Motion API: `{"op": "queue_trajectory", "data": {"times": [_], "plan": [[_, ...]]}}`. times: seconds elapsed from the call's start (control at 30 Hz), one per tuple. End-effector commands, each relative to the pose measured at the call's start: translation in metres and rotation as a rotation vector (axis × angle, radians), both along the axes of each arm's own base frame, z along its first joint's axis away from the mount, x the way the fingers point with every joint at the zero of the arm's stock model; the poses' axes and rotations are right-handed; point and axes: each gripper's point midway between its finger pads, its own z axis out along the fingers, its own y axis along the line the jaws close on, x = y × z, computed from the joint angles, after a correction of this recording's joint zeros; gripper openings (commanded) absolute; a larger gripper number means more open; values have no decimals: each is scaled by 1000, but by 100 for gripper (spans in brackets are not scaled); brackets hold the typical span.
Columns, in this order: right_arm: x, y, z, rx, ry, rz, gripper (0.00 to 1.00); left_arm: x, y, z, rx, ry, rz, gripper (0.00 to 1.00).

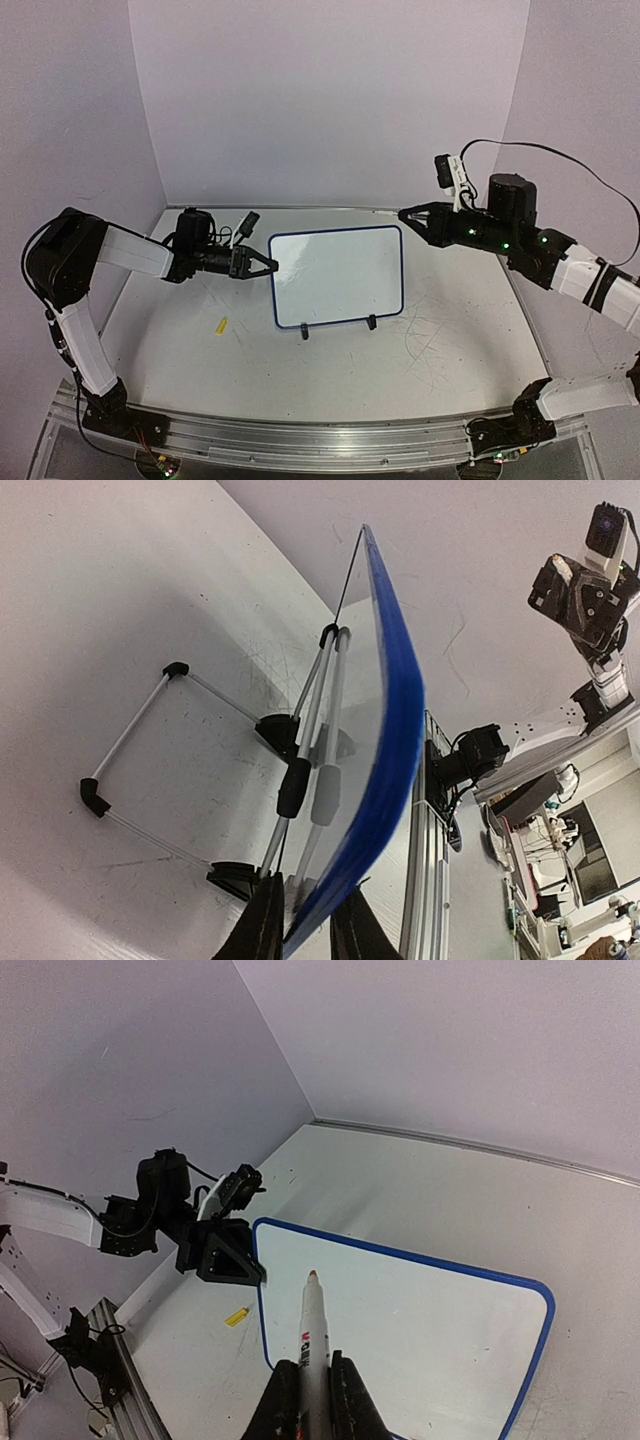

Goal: Write a sentence on the whiteboard
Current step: Hold the whiteboard at the center of the board.

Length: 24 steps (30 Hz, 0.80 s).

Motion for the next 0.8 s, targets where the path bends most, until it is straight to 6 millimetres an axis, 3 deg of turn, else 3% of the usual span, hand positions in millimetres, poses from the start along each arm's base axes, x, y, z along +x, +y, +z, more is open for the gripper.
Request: {"op": "queue_trajectory", "data": {"times": [0.0, 0.2, 0.33, 0.5, 0.77], "plan": [[-2, 3, 18, 40, -56, 12, 0, 4, -3, 15, -33, -91, -31, 14], [-3, 2, 18, 31, -68, -8, 0, 4, -3, 11, -24, -109, -28, 6], [-7, 13, 20, -9, -102, -13, 0, 4, -2, 11, -22, -123, -28, 3], [-17, 49, 13, -141, -147, 35, 0, 3, -1, 13, -20, -138, -24, 0], [-22, 100, 20, -273, -279, 101, 0, 4, 0, 12, -7, -157, -2, 0]]}}
